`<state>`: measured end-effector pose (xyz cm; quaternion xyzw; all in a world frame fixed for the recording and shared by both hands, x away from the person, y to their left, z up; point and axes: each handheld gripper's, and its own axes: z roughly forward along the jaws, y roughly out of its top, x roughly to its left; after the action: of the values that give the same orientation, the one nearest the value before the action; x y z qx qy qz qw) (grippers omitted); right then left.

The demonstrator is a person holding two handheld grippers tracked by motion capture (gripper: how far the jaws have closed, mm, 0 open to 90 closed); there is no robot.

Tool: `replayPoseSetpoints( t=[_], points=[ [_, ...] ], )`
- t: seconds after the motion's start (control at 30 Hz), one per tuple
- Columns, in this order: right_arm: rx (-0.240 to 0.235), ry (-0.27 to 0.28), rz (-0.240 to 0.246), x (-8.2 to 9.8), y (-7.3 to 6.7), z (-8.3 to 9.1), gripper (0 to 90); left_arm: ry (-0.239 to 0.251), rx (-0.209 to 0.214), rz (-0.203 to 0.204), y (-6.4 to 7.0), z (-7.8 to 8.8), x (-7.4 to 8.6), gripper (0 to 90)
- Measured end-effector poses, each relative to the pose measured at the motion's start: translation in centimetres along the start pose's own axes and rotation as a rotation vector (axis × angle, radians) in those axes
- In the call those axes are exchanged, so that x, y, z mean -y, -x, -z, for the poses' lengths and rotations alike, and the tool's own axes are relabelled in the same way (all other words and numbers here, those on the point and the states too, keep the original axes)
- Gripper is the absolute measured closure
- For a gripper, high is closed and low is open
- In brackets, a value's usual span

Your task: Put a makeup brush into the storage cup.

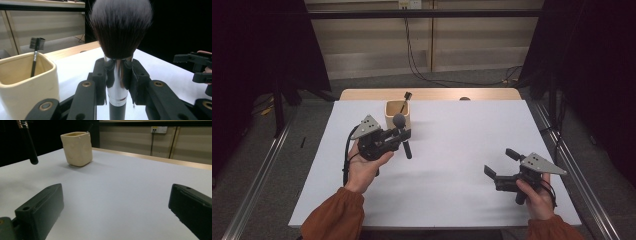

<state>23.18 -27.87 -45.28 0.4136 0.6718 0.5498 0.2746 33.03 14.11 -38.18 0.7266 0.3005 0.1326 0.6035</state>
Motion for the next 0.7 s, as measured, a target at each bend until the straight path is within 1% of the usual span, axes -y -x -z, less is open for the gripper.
replayPoseSetpoints(
  t=[0.03,0.1,0.17,0.27,0.37,0.47,0.57,0.7],
  points=[
    [0.003,0.002,0.001,0.0,0.1,0.2,0.0,0.0,-0.007,0.002,-0.1,0.1,-0.1,70.5],
    [0.015,0.005,-0.011,0.2,0.3,0.6,0.4,-0.006,-0.015,-0.009,-0.4,0.3,-0.3,70.5],
    [0.037,0.017,-0.022,0.4,0.2,0.9,0.8,-0.002,-0.023,-0.011,-0.7,0.5,-0.5,70.5],
    [0.041,0.018,-0.017,0.5,-0.1,1.3,0.1,-0.001,-0.026,0.005,-1.1,0.7,-0.6,70.5],
    [0.052,0.019,-0.019,0.8,0.1,1.6,0.0,-0.004,-0.042,0.015,-1.5,0.9,-0.9,70.5],
    [0.064,0.022,-0.032,1.0,0.2,1.8,0.0,0.0,-0.045,0.018,-1.9,1.1,-1.3,70.5],
    [0.07,0.021,-0.049,1.0,0.3,1.8,0.0,0.014,-0.06,0.023,-2.4,1.2,-1.6,70.5],
    [0.08,0.016,-0.049,1.1,0.3,1.7,0.0,0.02,-0.076,0.025,-3.0,1.4,-2.1,70.5]
  ],
)
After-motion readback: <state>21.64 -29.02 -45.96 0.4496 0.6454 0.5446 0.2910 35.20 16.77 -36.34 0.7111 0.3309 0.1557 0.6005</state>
